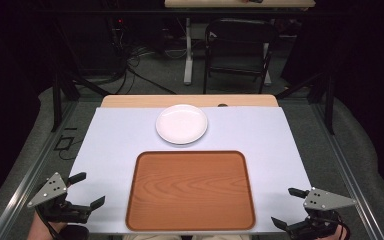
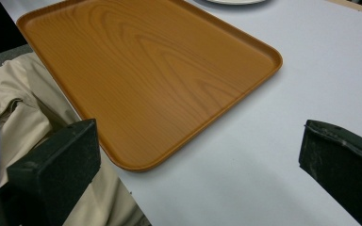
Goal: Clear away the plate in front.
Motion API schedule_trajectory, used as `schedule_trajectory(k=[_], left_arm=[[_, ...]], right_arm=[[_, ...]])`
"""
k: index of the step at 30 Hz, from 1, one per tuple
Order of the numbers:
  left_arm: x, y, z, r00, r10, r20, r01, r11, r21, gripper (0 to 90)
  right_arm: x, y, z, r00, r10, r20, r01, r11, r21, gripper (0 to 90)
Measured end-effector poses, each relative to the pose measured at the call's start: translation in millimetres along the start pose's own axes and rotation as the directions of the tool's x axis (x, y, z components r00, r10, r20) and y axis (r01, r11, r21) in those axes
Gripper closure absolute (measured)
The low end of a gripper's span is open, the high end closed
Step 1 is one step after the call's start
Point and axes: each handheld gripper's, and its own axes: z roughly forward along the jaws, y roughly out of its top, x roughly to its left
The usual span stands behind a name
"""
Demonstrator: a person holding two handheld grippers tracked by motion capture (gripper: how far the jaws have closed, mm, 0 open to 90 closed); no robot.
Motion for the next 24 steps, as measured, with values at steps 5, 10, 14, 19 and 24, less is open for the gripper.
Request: schedule_trajectory(k=[5,10,14,19,24], left_arm=[[-0.5,0.4,0.6,1.0000,0.001,-0.007,-0.001,1.0000,0.003,0.2],[-1.6,1.4,0.6,0.9994,0.001,-0.035,-0.001,0.9999,0.012,0.2],[-4.2,4.5,3.4,0.9984,-0.025,-0.051,0.026,0.9995,0.019,0.2],[-9.0,10.7,6.5,0.9948,-0.067,-0.077,0.068,0.9976,0.016,0.2],[-12.7,14.3,10.8,0.9822,-0.180,-0.055,0.179,0.9837,-0.013,0.2]], right_arm=[[0.6,1.1,0.2,1.0000,0.005,0.008,-0.005,1.000,0.009,0.0],[2.5,3.2,-0.6,0.9992,0.016,0.036,-0.017,1.000,0.023,0.0],[3.3,5.0,-0.5,0.9986,0.028,0.045,-0.029,0.999,0.027,0.0],[4.7,8.0,0.9,0.9972,0.057,0.048,-0.059,0.998,0.029,0.0],[5.4,9.1,0.5,0.9948,0.085,0.057,-0.087,0.996,0.033,0.0]])
